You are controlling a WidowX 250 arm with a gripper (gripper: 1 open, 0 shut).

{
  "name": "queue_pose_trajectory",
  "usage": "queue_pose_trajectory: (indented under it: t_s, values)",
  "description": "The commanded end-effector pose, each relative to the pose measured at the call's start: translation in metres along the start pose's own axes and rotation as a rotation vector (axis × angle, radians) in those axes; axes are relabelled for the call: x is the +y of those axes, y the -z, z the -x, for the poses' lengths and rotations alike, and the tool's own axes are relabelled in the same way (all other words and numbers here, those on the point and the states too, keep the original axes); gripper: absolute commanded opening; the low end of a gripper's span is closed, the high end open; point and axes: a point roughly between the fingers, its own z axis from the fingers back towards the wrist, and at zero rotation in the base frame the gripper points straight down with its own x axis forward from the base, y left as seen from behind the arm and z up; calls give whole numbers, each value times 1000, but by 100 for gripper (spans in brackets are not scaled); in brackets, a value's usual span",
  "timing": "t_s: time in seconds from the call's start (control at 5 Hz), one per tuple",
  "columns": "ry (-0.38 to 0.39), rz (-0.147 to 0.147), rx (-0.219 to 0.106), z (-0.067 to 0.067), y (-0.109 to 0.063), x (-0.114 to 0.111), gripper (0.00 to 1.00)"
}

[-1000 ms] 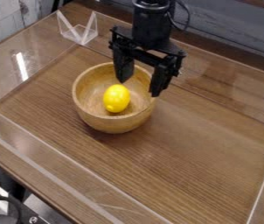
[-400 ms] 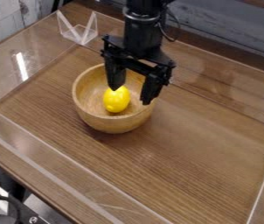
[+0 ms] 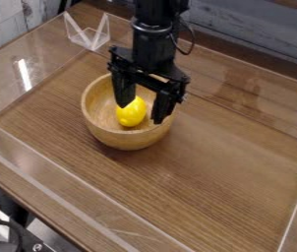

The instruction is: Remove the lemon from inside the brown bowl and put it on the table

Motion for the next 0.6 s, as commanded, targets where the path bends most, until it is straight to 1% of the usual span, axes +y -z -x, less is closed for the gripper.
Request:
queue_pose_trajectory:
  t_s: [0.0,0.4]
  values:
    - [5,-8,-63,0,-12,6,100]
    - [5,-3,-70,4,-6,11,100]
